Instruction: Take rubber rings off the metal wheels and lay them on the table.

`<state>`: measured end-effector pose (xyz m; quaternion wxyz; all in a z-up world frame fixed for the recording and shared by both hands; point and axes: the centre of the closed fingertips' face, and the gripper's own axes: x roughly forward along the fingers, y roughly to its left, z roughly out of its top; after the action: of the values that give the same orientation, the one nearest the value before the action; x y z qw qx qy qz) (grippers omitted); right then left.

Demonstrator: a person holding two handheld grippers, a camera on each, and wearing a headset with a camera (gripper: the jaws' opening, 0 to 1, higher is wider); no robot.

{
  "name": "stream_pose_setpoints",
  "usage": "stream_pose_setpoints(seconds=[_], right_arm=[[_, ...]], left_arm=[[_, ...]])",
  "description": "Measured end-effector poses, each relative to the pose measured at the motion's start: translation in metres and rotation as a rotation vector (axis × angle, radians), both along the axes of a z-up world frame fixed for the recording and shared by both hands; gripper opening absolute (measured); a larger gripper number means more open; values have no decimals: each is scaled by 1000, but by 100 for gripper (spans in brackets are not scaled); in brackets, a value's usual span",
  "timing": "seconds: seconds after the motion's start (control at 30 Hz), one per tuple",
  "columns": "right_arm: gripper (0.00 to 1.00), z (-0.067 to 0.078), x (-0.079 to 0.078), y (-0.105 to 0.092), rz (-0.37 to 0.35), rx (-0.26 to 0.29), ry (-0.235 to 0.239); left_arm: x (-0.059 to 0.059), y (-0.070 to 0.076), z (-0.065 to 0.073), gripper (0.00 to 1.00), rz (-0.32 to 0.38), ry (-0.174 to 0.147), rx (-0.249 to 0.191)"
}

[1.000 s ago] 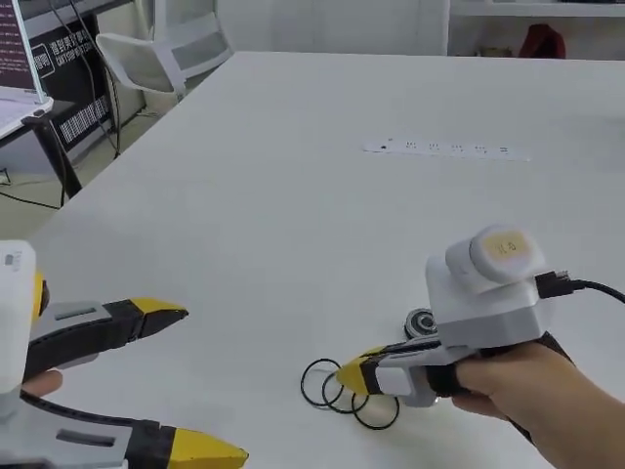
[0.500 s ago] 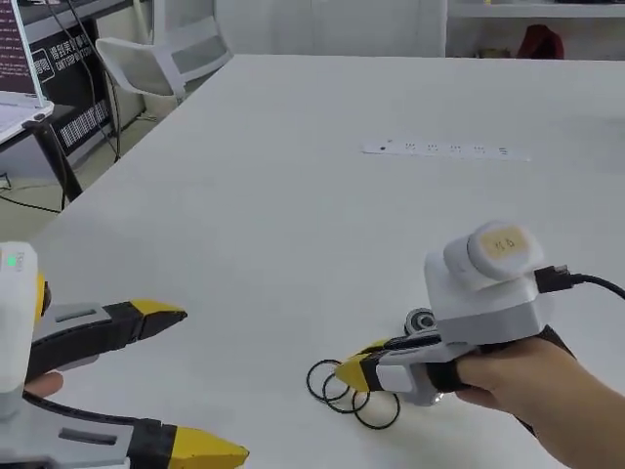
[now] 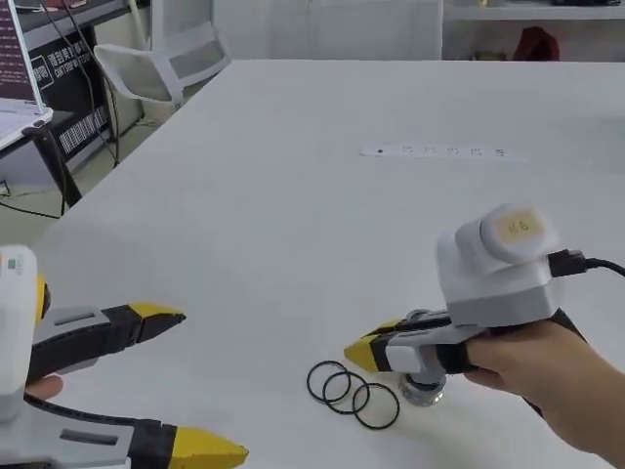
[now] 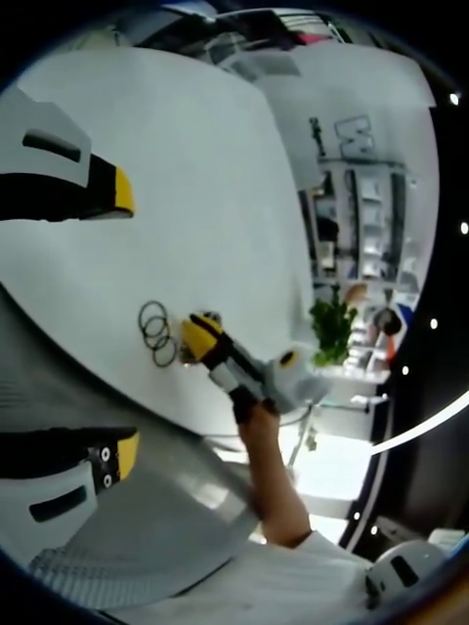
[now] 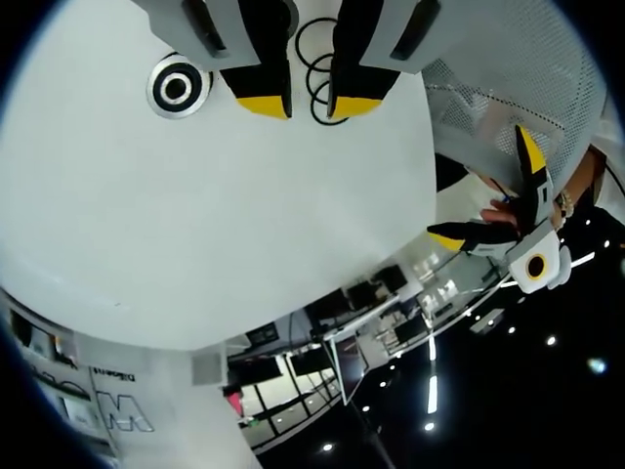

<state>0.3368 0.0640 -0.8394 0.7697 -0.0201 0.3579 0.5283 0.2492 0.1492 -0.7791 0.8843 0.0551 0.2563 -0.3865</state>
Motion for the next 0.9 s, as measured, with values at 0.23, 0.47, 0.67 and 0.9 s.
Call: stream_pose_setpoints(seconds=[0.23,0.47,0.67,0.9], right_arm=[[14,11,14,-8,-49,28,-20],[15,20,28,-20,-107,54,-34],[16,26,44,-38,-182,69,-51],[15,23,58,-63,-261,63,-46]], left_arm=[[1,3,-2,85,-14,-21,64],[3,6,4,81,-19,-58,94],[15,4,21,82,-21,-95,87],[36,-8,40,81,-71,-145,88]])
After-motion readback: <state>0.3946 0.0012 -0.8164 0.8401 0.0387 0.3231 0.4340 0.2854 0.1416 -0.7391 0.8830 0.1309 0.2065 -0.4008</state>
